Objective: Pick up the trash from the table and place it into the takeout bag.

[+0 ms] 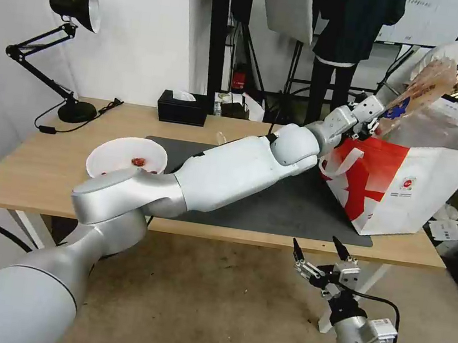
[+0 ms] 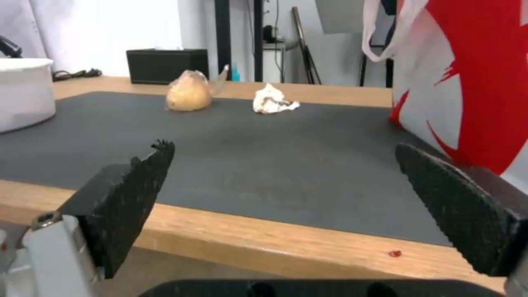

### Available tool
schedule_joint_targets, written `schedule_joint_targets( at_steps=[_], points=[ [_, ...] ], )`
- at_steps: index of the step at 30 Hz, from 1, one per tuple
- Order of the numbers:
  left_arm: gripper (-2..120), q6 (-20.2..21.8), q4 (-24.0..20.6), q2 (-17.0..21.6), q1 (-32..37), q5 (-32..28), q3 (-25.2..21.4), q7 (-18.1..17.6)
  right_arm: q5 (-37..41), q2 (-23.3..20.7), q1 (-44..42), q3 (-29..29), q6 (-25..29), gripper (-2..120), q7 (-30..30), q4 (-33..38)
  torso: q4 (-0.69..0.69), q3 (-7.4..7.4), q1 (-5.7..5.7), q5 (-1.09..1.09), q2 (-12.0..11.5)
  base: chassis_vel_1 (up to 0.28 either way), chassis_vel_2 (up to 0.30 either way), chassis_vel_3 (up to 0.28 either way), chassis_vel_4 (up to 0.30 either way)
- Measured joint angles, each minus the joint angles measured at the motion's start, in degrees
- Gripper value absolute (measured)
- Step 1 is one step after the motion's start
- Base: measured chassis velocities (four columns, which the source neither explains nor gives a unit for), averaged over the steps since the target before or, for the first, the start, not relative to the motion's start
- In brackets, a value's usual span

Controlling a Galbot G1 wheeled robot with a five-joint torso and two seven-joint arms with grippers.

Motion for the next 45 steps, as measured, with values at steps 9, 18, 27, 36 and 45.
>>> schedule_joint_targets(
  at_steps=[9, 18, 27, 36, 45],
  points=[
    [59, 2.4, -9.2, 4.5, 0.7, -5.5, -1.1, -7.2, 0.9, -0.7, -0.3, 0.4, -0.5, 100, -0.1, 1.7, 0.0, 0.0, 0.0, 0.0, 0.0, 0.0, 0.0, 0.0, 0.0],
    [93, 2.4, -26.3, 18.6, 10.7, -4.8, -2.6, -15.7, 2.7, 1.1, -4.0, 4.6, -0.2, 100, 0.5, 5.5, -0.02, -0.01, -0.01, -0.01, 0.0, 0.0, 0.0, 0.0, 0.0],
    [100, 2.3, -46.5, 39.3, 40.5, 3.1, -22.9, -15.5, 2.7, 0.9, -5.6, 5.0, 1.0, 100, 1.7, 7.0, 0.01, -0.01, -0.02, -0.05, 0.0, 0.0, 0.0, 0.0, 0.0],
    [100, -2.0, -59.0, 40.6, 82.4, 16.2, -53.7, -12.3, 2.2, 1.0, -5.5, 4.4, 1.5, 100, 1.7, 6.8, -0.01, -0.02, -0.02, -0.03, 0.0, 0.0, 0.0, 0.0, 0.0],
    [100, -7.2, -59.1, 28.6, 102.0, 26.8, -61.7, -8.9, -2.2, 1.7, -6.0, 3.6, 1.3, 100, 2.3, 4.3, 0.01, -0.01, -0.02, 0.0, 0.0, 0.0, 0.0, 0.0, 0.0]
  ],
)
